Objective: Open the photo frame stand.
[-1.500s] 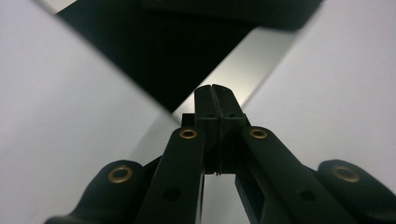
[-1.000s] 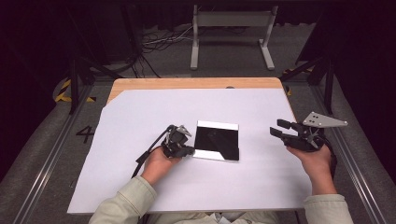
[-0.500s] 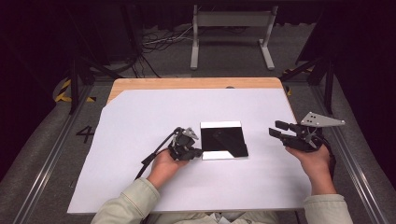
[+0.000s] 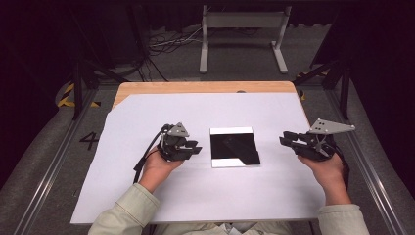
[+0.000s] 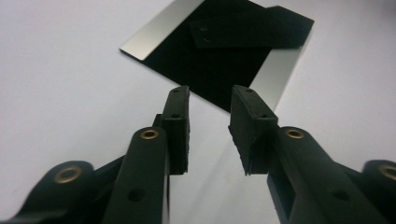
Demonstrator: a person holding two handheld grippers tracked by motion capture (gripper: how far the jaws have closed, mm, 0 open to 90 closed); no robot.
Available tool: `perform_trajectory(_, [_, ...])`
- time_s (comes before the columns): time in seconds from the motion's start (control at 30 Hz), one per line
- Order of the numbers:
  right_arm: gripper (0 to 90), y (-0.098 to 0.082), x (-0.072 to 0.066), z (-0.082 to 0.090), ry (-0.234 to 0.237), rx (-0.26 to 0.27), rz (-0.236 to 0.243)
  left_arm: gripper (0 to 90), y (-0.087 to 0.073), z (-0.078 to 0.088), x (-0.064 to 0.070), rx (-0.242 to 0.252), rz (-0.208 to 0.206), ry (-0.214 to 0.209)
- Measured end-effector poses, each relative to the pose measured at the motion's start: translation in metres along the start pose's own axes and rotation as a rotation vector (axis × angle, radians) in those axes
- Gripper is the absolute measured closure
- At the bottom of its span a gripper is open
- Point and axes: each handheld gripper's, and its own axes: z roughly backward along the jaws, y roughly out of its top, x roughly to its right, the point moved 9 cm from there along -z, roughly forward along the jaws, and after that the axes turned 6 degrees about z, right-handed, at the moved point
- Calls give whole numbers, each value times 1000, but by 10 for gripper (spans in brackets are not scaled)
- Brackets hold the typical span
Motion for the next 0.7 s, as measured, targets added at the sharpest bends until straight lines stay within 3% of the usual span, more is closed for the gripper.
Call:
perform_trajectory(0.23, [678,-1,-12,-8,31,-72,31,600,1,12,-18,35,40,31])
perform_trajectory(0.7, [659,-15,-31,-29,92,-228,55,554,-4,15,-22,19,50,29])
